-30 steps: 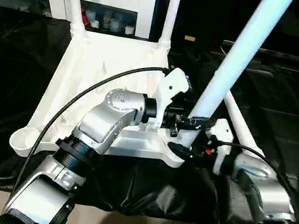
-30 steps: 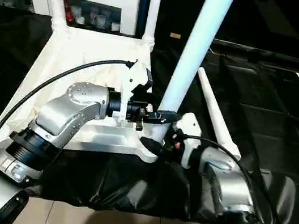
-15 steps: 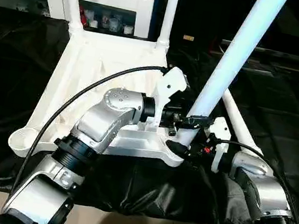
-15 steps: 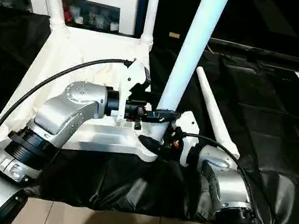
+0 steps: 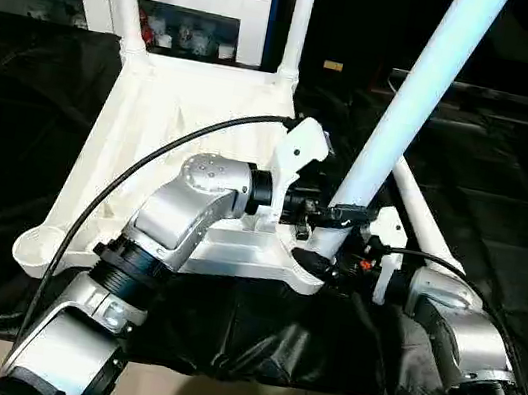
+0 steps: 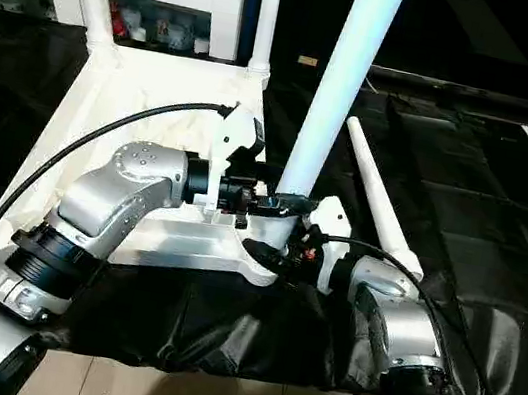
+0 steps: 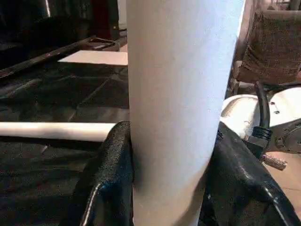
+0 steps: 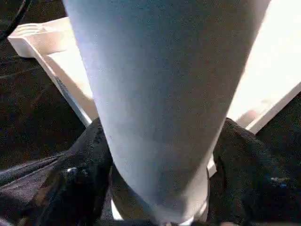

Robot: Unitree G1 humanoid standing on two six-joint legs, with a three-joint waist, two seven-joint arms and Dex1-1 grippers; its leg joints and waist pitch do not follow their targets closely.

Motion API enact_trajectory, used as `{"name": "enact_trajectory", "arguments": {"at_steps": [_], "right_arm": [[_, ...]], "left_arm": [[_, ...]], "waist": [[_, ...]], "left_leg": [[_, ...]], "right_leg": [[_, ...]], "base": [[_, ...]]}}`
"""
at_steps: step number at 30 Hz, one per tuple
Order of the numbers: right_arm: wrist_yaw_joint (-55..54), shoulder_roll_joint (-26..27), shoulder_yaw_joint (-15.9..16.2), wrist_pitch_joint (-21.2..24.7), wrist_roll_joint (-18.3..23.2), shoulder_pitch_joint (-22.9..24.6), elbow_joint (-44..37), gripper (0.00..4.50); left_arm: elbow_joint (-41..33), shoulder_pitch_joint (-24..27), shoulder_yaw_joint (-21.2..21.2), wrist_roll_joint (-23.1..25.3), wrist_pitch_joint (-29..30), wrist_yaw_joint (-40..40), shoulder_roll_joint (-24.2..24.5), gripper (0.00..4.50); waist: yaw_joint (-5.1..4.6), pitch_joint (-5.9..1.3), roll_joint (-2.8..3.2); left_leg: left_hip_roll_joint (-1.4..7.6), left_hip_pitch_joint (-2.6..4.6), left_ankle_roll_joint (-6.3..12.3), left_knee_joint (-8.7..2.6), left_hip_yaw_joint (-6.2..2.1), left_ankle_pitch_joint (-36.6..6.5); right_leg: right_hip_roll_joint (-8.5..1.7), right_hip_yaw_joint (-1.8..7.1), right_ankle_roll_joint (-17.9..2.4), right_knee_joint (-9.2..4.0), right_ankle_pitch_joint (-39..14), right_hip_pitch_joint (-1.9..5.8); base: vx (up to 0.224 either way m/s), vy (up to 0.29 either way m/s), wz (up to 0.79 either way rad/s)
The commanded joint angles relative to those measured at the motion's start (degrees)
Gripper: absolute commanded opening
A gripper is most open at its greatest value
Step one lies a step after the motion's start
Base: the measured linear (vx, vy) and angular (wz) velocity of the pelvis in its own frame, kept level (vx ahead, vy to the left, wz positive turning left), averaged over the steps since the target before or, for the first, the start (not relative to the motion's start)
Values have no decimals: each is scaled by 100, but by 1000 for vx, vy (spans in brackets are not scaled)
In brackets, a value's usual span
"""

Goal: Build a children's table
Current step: Insert table leg to table base

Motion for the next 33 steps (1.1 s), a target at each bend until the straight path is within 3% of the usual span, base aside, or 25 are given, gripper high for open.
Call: {"name": "enact_trajectory", "arguments": {"at_steps": [1,9,17,18,22,24,25,29,30,33], "right_arm": [[16,27,-89,-118,88,-118,-91,278],[8,60,-123,-138,104,-106,-89,215],[28,78,-106,-142,103,-61,-80,206],[19,90,-105,-141,108,-39,-83,206],[-8,113,-112,-144,108,-11,-68,206],[-37,138,-125,-138,110,10,-35,204],[-65,155,-129,-145,97,24,-2,203],[-86,167,-132,-161,79,31,30,201],[-102,172,-138,-166,70,34,44,201],[-128,174,-141,-172,57,39,59,201]], "left_arm": [[192,106,-321,315,187,-12,115,188],[148,133,-368,315,233,-78,164,188],[94,194,-473,307,267,-261,250,188],[26,230,-430,215,427,-301,304,258],[34,258,-344,231,354,-239,370,269],[93,316,-290,251,-42,-424,539,298],[111,390,-254,214,-302,-699,724,298],[53,504,-323,187,-415,-1123,1028,298],[54,561,-361,210,-424,-1260,1192,298],[170,669,-528,431,-655,-1432,1468,298]], "waist": [[20,-371,-4],[18,-366,-4],[15,-371,-5],[15,-372,0],[8,-368,3],[12,-371,18],[22,-392,34],[8,-389,52],[18,-386,83],[10,-383,90]], "left_leg": [[79,43,74,-435,-5,-1863],[70,49,59,-439,-5,-1905],[75,43,72,-445,-5,-1820],[77,47,67,-444,-2,-1810],[69,55,71,-445,1,-1833],[70,68,72,-451,1,-1813],[70,38,55,-453,-10,-1718],[86,79,4,-462,4,-1795],[90,87,-28,-472,-2,-1843],[93,84,-63,-479,-3,-1885]], "right_leg": [[-240,177,-920,-551,-2147,228],[-241,176,-863,-572,-2297,225],[-235,177,-888,-555,-2182,232],[-236,181,-909,-548,-2141,230],[-227,179,-902,-553,-2165,226],[-219,186,-873,-555,-2138,211],[-234,188,-880,-534,-2007,243],[-216,194,-1013,-508,-1763,208],[-223,195,-1065,-492,-1742,211],[-227,201,-1062,-484,-1720,217]], "base": [[0,0,0],[0,0,0],[0,0,0],[0,0,0],[0,0,0],[0,0,0],[0,0,0],[0,0,0],[0,0,0],[0,0,0]]}}
